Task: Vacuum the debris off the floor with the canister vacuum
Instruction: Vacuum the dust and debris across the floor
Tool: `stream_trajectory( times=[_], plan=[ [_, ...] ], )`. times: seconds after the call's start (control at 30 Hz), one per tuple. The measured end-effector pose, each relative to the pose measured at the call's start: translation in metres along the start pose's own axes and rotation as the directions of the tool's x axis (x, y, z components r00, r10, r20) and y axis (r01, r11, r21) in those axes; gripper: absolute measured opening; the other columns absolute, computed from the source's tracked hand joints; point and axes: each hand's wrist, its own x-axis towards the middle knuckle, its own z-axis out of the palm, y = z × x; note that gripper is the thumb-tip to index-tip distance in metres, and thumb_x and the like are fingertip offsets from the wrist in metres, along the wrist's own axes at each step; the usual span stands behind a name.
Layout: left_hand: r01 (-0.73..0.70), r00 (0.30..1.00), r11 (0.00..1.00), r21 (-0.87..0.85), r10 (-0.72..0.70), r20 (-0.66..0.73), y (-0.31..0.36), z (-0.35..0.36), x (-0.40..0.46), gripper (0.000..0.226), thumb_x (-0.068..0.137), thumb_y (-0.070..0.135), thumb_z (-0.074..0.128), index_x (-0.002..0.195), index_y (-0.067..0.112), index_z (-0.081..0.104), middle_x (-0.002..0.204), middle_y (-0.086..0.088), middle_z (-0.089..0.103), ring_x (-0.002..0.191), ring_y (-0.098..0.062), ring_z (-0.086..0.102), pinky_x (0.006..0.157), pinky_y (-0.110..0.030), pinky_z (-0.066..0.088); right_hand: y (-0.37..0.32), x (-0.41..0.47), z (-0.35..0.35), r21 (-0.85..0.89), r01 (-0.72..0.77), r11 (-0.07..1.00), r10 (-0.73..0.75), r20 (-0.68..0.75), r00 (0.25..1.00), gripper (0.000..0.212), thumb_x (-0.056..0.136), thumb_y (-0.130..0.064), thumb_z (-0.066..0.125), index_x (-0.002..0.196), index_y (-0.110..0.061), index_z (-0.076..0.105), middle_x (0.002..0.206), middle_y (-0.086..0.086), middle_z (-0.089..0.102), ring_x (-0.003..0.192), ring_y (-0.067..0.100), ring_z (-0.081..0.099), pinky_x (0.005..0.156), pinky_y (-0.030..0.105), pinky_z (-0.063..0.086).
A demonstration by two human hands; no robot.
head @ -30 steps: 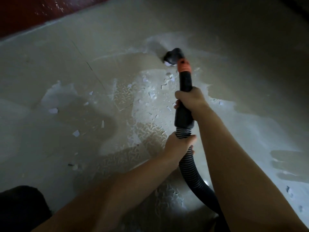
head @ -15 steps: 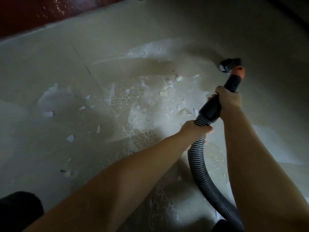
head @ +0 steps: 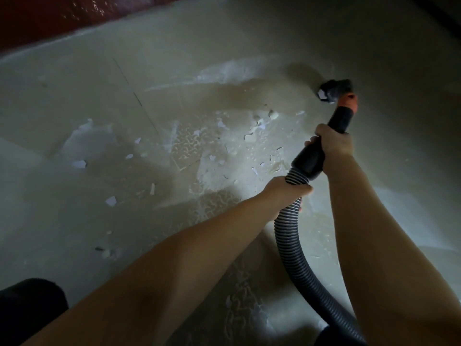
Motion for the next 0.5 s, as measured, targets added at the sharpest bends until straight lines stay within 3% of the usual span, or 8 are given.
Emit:
stream_trajectory(
  times=[0.13,0.23,0.3,0.37,0.43,0.5],
  plan=[
    [-0.02,0.99,0.991,-0.132,0.001,-0.144,-0.011,-0.03,-0.01,0.013,0.086,0.017,0.065,0.082,0.008,0.057,0.066,-0.006,0.059,0.053,-0.019,0.057,0.059,-0.027,0.053,-0.003,-0.025,0.059,-0.055,0.033,0.998,-0.021,0.213,0.977,0.014,0.084,-0.001,0.06,0.081,-0.005,0.048,0.052,0.003,0.051,0.041,0.013,0.05,0.047,0.026,0.052],
    [-0.031,0.976,0.977,-0.212,-0.016,-0.219,-0.034,-0.046,-0.022,0.013,0.085,0.013,0.065,0.077,0.009,0.055,0.063,-0.007,0.058,0.051,-0.021,0.058,0.062,-0.031,0.054,0.013,-0.049,0.094,-0.253,0.14,0.957,-0.003,0.475,0.88,0.011,0.082,-0.001,0.061,0.087,-0.003,0.052,0.052,0.006,0.053,0.039,0.015,0.053,0.05,0.027,0.052],
    [-0.032,0.977,0.97,-0.242,-0.02,-0.21,-0.044,-0.048,-0.025,0.012,0.083,0.012,0.065,0.077,0.009,0.055,0.062,-0.007,0.057,0.051,-0.021,0.058,0.062,-0.031,0.054,0.019,-0.056,0.098,-0.346,0.191,0.919,0.042,0.566,0.824,0.01,0.082,-0.002,0.06,0.087,-0.006,0.053,0.054,0.005,0.057,0.045,0.016,0.057,0.054,0.026,0.053],
    [-0.024,0.983,0.976,-0.216,-0.016,-0.181,-0.043,-0.046,-0.022,0.014,0.083,0.013,0.066,0.075,0.01,0.055,0.061,-0.006,0.057,0.051,-0.021,0.057,0.06,-0.03,0.053,0.018,-0.052,0.088,-0.287,0.148,0.947,0.027,0.525,0.85,0.008,0.083,-0.002,0.059,0.084,-0.006,0.052,0.05,0.003,0.056,0.042,0.015,0.056,0.049,0.023,0.051],
    [-0.011,0.993,0.987,-0.162,-0.008,-0.12,-0.034,-0.042,-0.017,0.015,0.085,0.015,0.067,0.076,0.011,0.055,0.062,-0.005,0.058,0.052,-0.019,0.057,0.06,-0.029,0.053,0.016,-0.039,0.071,-0.172,0.08,0.982,-0.012,0.367,0.93,0.011,0.084,-0.001,0.058,0.081,-0.007,0.051,0.042,-0.002,0.054,0.036,0.012,0.053,0.044,0.021,0.049],
    [0.005,0.998,0.996,-0.087,-0.01,-0.063,-0.021,-0.038,-0.012,0.015,0.085,0.018,0.067,0.077,0.011,0.056,0.064,-0.004,0.059,0.056,-0.018,0.058,0.068,-0.03,0.053,0.012,-0.027,0.051,-0.085,0.023,0.996,-0.008,0.174,0.985,0.013,0.084,-0.004,0.059,0.08,-0.009,0.048,0.045,-0.003,0.056,0.04,0.011,0.056,0.05,0.024,0.053]
  ],
)
